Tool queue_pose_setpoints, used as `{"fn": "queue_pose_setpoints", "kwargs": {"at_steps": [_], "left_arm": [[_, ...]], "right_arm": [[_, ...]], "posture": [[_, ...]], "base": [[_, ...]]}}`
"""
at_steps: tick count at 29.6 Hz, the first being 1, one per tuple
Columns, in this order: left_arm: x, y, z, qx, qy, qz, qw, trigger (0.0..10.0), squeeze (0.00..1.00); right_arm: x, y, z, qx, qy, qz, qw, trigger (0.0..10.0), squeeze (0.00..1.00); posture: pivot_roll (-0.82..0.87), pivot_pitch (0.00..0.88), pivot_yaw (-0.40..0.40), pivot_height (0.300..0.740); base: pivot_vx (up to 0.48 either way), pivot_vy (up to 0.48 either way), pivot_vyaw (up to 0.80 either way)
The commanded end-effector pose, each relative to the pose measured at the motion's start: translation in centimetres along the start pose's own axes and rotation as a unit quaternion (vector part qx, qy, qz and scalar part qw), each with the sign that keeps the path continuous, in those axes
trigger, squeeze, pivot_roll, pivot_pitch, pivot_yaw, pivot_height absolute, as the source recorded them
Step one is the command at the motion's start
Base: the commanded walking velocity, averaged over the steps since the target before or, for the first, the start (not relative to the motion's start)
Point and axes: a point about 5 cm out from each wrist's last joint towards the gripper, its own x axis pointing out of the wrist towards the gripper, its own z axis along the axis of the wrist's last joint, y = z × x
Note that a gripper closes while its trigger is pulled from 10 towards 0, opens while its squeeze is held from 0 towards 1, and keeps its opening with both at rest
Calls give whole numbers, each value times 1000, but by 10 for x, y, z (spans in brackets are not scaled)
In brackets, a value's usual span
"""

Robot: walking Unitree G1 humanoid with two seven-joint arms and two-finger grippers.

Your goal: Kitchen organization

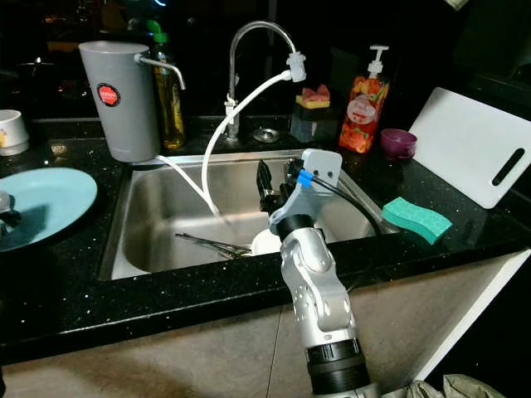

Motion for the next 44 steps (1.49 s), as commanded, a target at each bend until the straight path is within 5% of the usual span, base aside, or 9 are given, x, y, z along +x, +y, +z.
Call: {"fn": "queue_pose_setpoints", "kwargs": {"at_steps": [1, 2, 3, 4, 26, 27, 28, 29, 44], "left_arm": [[5, 2, -19, 1, 37, -2, 999, 7843, 0], [6, 2, -19, 8, 34, -2, 999, 2196, 0], [7, 2, -19, 14, 31, -1, 999, 2196, 0], [7, 2, -19, 17, 28, 0, 999, 0, 0], [-6, -6, 14, 63, -106, -1, 992, 0, 0], [-13, -11, 26, 66, -150, -13, 986, 3882, 0], [-16, -13, 30, 66, -163, -18, 984, 3882, 0], [-20, -14, 37, 63, -187, -21, 980, 10000, 0], [-43, -18, 68, 57, -276, -51, 958, 10000, 0]], "right_arm": [[-1, 1, -2, 5, 1, 0, 1000, 10000, 0], [-1, 1, -2, 4, 2, 0, 1000, 10000, 0], [-1, 1, -2, 4, 2, 1, 1000, 10000, 0], [-1, 2, -2, 4, 1, 2, 1000, 10000, 0], [0, 2, -2, 3, 4, 8, 1000, 10000, 0], [0, 1, -2, 2, 4, 7, 1000, 10000, 0], [0, 1, -2, 2, 4, 7, 1000, 10000, 0], [0, 1, -1, 2, 4, 6, 1000, 10000, 0], [-1, 2, -2, 5, 5, 7, 1000, 10000, 0]], "posture": [[178, 66, -74, 740], [177, 65, -75, 740], [177, 65, -75, 740], [177, 64, -76, 740], [187, 73, -93, 740], [185, 74, -93, 740], [185, 74, -93, 740], [183, 75, -93, 740], [190, 76, -95, 740]], "base": [[0, 0, 0], [0, 0, 0], [0, 0, 0], [0, 0, 0], [0, 0, 0], [0, 0, 0], [0, 0, 0], [0, 0, 0], [0, 0, 0]]}}
